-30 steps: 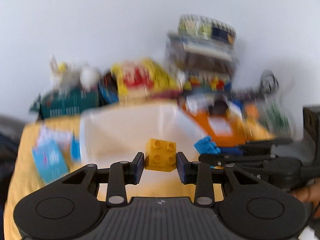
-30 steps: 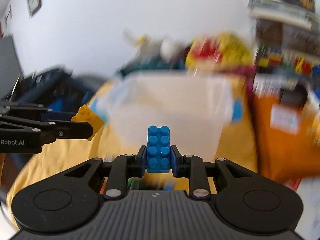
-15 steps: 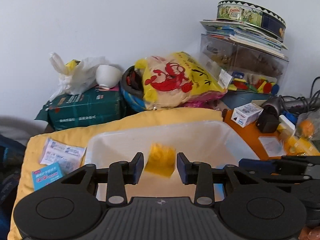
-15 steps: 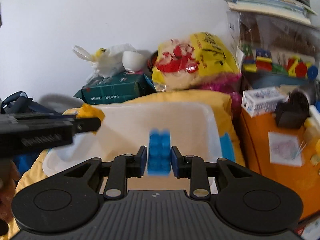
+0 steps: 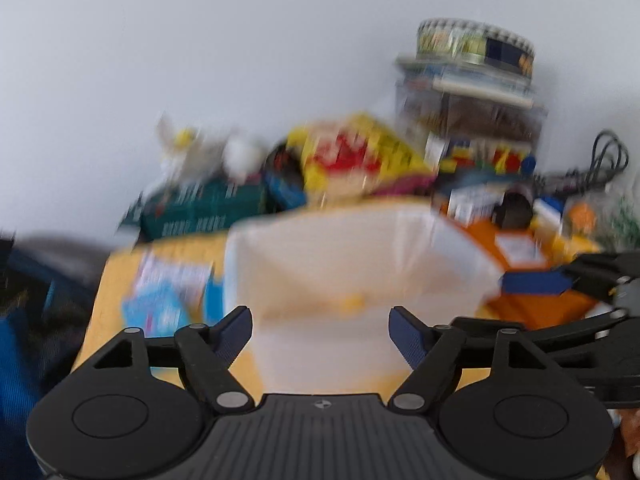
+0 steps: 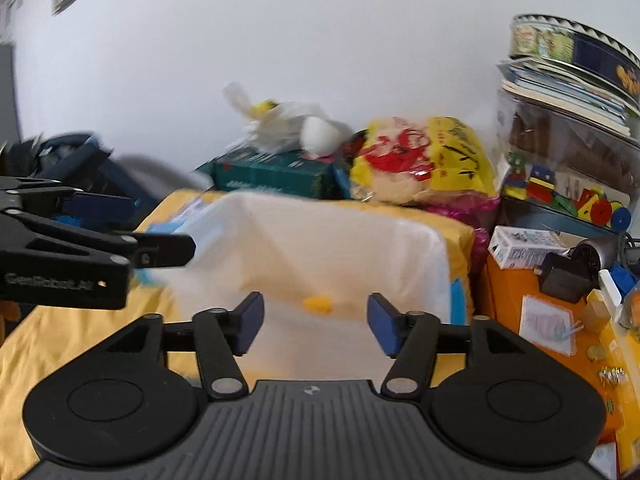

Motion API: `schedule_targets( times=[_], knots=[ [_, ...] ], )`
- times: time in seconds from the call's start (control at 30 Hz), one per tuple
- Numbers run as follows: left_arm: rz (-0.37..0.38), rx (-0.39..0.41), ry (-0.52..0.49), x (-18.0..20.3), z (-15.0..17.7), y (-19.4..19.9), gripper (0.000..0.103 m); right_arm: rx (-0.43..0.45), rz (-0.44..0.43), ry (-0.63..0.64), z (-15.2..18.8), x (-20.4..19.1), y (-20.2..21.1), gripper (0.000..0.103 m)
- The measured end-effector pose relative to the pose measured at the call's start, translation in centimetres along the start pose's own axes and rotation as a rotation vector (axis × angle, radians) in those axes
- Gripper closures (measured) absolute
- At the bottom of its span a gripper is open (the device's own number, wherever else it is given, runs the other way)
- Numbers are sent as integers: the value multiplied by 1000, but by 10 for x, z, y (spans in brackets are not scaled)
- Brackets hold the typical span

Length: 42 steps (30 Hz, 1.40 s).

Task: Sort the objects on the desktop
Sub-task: 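Carry both bricks over the white bin and open both tools to drop them, then grasp the tall red brick stack with the left tool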

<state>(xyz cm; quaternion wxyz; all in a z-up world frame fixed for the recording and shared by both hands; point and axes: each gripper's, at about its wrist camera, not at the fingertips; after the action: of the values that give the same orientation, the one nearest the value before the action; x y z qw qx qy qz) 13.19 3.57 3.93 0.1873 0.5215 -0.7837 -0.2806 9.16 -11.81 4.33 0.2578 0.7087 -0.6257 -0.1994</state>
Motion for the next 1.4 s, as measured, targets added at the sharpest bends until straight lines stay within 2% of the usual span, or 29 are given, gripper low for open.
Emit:
schedule_targets(
  times=[0.07,0.17,0.27,0.33,0.37,0.43,0.53,0.63,0.8,0.93,1.03,1.17,1.3,1.37,1.4],
  knots=[
    [-20,-58,26,0,25,1,24,-37,-22,-5,20,-7,7,18],
    [-11,-177,-7,12,65,-7,27,-154,-83,-39,45,-15,4,17],
    [3,-255,16,15,87,-10,27,-217,-65,-22,69,-22,1,17],
    [16,-228,33,15,96,-3,27,-214,-56,-15,77,-24,6,17],
    [-2,-205,28,17,99,1,27,-199,-51,-7,81,-25,9,17],
    [-37,-162,-8,22,104,6,27,-171,-23,20,89,-29,12,17],
    [-34,-139,-65,27,112,11,27,-141,6,43,105,-35,14,17],
    [-34,-151,-70,30,121,16,27,-169,-40,22,114,-35,15,17],
    [-38,-164,-145,35,131,25,27,-204,-67,30,120,-35,17,24],
    [14,-220,-86,31,139,23,27,-272,-90,7,127,-37,16,24],
    [51,-231,-95,33,144,24,35,-285,-121,-3,135,-40,18,26],
    [84,-263,-84,35,152,19,42,-253,-77,60,138,-51,23,34],
    [83,-274,-72,35,152,13,52,-294,-90,11,140,-47,17,40],
    [72,-249,-124,43,148,9,54,-312,-85,-2,142,-46,13,42],
    [34,-249,-175,50,148,4,54,-317,-78,-7,143,-46,12,42]
  ],
)
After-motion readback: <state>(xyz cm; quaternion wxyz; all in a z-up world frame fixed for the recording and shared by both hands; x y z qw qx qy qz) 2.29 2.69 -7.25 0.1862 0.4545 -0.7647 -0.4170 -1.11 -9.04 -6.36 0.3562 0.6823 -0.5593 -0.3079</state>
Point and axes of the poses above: each gripper's, at about its wrist camera, not at the fingertips, and y roughly against the way its jaws point, x to its right, z to its underside, and after that the axes turned 5 degrees about -x, right-handed
